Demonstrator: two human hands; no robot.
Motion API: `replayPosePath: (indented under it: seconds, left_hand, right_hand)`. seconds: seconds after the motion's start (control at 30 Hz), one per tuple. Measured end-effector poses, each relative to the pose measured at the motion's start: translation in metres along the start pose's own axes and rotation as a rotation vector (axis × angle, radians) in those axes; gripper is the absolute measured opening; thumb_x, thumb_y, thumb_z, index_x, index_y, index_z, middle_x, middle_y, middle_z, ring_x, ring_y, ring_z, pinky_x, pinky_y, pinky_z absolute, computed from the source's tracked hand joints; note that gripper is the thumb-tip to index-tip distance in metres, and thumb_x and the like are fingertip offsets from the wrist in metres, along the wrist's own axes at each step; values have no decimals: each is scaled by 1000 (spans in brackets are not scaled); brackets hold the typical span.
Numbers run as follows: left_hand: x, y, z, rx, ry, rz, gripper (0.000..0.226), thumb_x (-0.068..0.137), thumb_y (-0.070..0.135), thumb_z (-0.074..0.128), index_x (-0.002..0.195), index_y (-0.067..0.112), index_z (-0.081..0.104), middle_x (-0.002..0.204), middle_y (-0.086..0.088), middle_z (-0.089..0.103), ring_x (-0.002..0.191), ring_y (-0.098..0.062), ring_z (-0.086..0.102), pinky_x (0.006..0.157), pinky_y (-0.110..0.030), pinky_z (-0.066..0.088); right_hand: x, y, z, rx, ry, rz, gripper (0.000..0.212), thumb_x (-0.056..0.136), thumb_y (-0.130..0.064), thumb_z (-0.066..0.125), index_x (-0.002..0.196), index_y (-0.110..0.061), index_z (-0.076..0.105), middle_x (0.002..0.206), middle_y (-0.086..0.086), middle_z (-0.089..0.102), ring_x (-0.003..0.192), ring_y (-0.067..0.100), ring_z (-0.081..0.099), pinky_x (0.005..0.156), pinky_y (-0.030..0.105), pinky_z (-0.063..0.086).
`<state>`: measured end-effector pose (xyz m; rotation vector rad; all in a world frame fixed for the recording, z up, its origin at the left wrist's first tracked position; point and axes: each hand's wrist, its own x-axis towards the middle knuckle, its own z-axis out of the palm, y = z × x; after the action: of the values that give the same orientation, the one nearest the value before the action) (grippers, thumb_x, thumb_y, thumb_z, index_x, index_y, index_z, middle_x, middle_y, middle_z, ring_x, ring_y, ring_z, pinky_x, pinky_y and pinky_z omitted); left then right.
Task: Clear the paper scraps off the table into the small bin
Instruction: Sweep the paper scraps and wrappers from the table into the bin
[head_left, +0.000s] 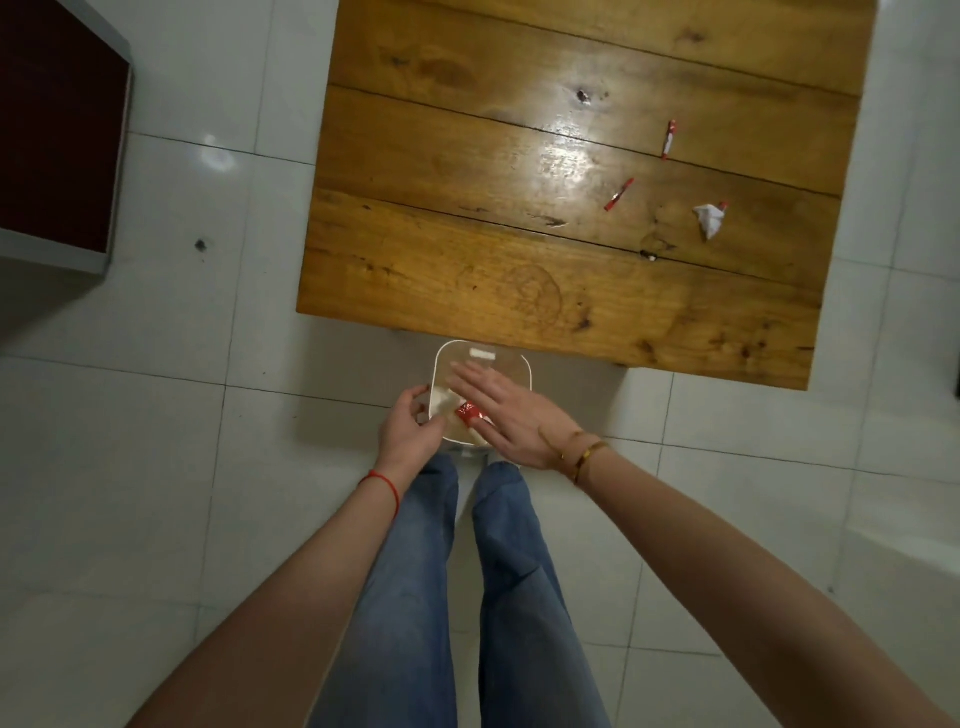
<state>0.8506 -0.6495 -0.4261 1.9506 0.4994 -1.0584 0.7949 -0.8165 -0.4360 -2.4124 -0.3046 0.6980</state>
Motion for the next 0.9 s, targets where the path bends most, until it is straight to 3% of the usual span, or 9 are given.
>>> replayPosePath:
  seconds: [0.1,0.23,0.27,0.4,0.47,0.7,0.8,0.9]
  left_hand:
    - [-8,2,5,-4,-37,0,48,83,4,58,129,15,52,120,-6,65,91,-14,62,80,-24,48]
    - [-20,7,14,67,-87,-10,50,81,8,56,129,20,51,122,-5,64,101,-20,63,90,-34,51]
    - [-23,9,18,79,-99,-12,51,81,8,56,130,21,51,122,-5,64,101,-19,63,89,-33,51]
    - [-31,15,39,97,-152,-10,51,82,9,56,131,21,50,118,0,64,80,1,56,62,-13,41]
    - [-33,16,49,102,-155,-14,53,81,11,56,132,22,49,117,1,65,80,3,56,62,-14,42]
    - [-27,19,89,6,-88,-73,54,79,4,56,131,20,49,97,7,59,78,0,57,57,-16,45]
    - [-26,15,103,-7,-47,-92,53,79,1,55,129,18,50,104,3,60,80,1,56,57,-13,45]
    - [-26,9,116,-48,-17,-130,53,78,0,56,128,17,52,116,-2,63,95,-12,61,72,-22,52]
  right_hand:
    - [-16,-6,-4,60,111,114,55,104,-31,33,153,-14,17,163,6,11,150,18,6,123,29,3]
    - [-31,6,-28,79,300,282,55,103,-34,32,153,-15,19,162,5,15,150,17,8,123,31,6]
    - [-34,12,-34,75,340,320,55,103,-35,33,152,-16,20,162,5,16,150,17,9,123,33,8]
    - [-48,45,-62,47,441,457,55,102,-36,32,152,-18,20,161,4,17,150,20,11,123,40,13]
    - [-53,65,-77,23,464,483,54,102,-34,32,152,-16,22,161,6,18,150,22,11,123,38,12]
    - [-30,136,-134,-61,394,483,55,102,-34,31,152,-13,20,162,6,14,150,24,5,123,39,8]
    - [-12,158,-152,-84,322,452,57,102,-34,30,153,-13,16,163,7,8,151,25,2,123,39,6]
    - [4,173,-161,-110,247,432,59,102,-35,30,154,-12,11,163,8,4,151,25,0,122,37,2]
